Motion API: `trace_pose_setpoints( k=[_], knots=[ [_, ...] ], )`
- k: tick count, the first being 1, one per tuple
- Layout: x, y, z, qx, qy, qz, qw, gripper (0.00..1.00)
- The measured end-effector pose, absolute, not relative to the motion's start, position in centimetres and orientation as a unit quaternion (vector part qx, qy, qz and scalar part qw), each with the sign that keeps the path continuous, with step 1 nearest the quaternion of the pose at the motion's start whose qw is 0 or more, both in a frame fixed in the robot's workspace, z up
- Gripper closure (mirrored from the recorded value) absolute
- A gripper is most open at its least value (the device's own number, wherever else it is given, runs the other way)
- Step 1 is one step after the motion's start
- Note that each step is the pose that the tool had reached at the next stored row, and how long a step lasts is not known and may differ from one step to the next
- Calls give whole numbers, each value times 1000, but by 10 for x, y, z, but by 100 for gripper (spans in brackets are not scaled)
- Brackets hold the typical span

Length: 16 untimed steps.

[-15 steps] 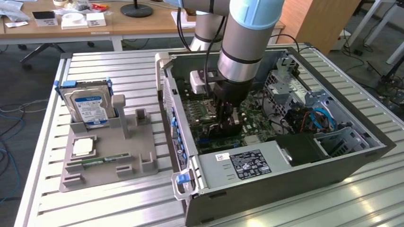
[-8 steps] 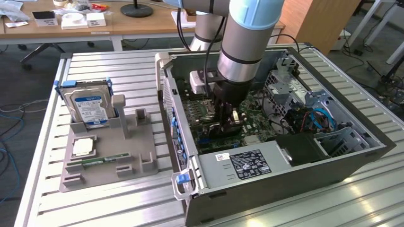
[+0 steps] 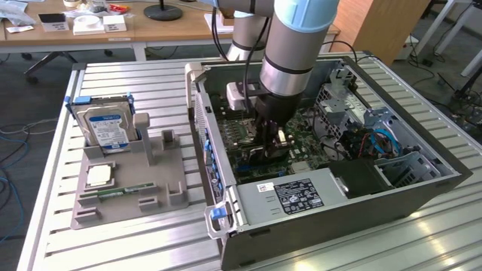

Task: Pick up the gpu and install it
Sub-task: 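Insert the gpu into the slot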

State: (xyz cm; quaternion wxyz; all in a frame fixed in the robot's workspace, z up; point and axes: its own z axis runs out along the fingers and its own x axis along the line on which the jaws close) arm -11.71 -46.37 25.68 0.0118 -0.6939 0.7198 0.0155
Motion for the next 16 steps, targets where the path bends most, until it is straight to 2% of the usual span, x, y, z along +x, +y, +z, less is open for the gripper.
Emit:
trace_pose_setpoints(
  k=[10,16],
  knots=[
    [-117,-464,292,-694,720,16,12,49],
    [-117,-464,296,-694,720,16,12,49]
  ],
)
